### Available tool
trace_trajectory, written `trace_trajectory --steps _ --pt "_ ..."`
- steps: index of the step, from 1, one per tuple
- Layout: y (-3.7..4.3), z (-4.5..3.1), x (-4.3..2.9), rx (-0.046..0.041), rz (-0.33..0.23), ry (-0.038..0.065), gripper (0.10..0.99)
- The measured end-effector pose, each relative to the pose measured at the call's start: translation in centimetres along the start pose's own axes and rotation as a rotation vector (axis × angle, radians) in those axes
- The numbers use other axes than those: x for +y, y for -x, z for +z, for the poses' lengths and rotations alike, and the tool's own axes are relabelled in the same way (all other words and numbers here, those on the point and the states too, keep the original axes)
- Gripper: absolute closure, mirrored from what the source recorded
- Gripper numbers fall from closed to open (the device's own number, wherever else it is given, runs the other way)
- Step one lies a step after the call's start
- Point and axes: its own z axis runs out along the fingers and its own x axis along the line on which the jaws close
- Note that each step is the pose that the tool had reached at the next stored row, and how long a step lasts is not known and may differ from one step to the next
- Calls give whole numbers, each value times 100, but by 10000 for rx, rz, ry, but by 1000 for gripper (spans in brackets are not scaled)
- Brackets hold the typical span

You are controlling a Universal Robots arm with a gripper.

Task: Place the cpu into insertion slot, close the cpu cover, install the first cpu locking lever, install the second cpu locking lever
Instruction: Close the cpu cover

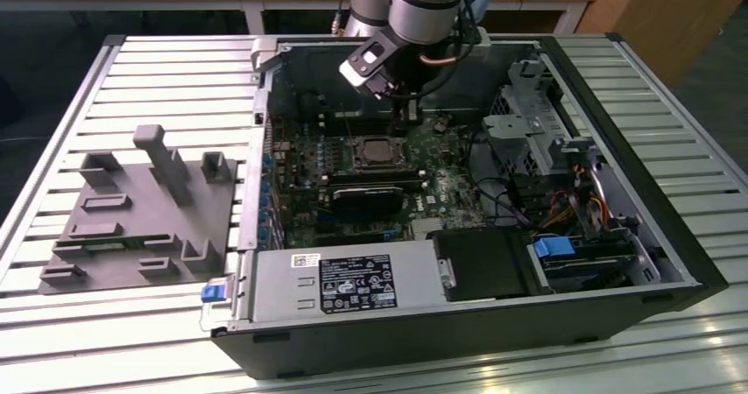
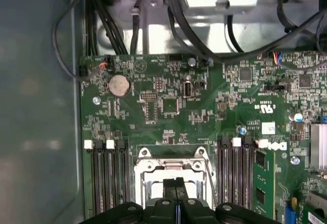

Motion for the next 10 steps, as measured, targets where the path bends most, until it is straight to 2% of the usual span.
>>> trace_trajectory --steps 2,6,10 --pt "8 15 -27 4 -1 24 984" --pt "18 51 -96 9 -5 193 984" --pt "38 86 -154 10 -7 238 984"
